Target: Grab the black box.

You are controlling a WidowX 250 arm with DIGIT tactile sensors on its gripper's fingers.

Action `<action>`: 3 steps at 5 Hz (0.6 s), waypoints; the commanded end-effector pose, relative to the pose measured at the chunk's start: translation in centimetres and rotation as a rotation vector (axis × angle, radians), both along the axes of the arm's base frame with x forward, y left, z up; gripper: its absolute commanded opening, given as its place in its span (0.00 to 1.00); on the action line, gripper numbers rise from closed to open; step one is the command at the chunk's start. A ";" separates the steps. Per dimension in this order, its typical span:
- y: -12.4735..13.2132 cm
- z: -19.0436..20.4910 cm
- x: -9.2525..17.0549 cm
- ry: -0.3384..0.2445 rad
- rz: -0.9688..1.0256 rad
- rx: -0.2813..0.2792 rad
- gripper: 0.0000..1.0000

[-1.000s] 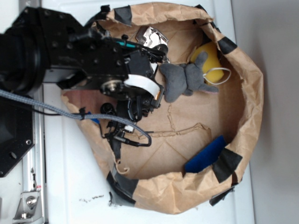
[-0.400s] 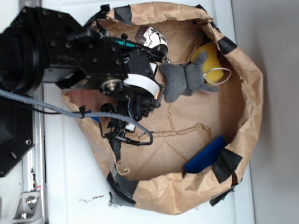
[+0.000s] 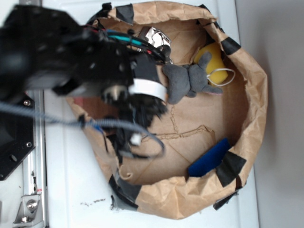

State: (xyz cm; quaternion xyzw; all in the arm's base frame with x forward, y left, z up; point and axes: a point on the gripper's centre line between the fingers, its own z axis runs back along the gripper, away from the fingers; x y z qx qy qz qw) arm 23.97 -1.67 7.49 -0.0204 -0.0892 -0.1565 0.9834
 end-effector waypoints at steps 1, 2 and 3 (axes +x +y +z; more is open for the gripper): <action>0.6 7.0 0.9 -0.027 0.249 0.057 0.00; 0.7 7.3 1.2 -0.050 0.279 0.073 0.00; 0.7 7.5 1.1 -0.075 0.278 0.047 0.00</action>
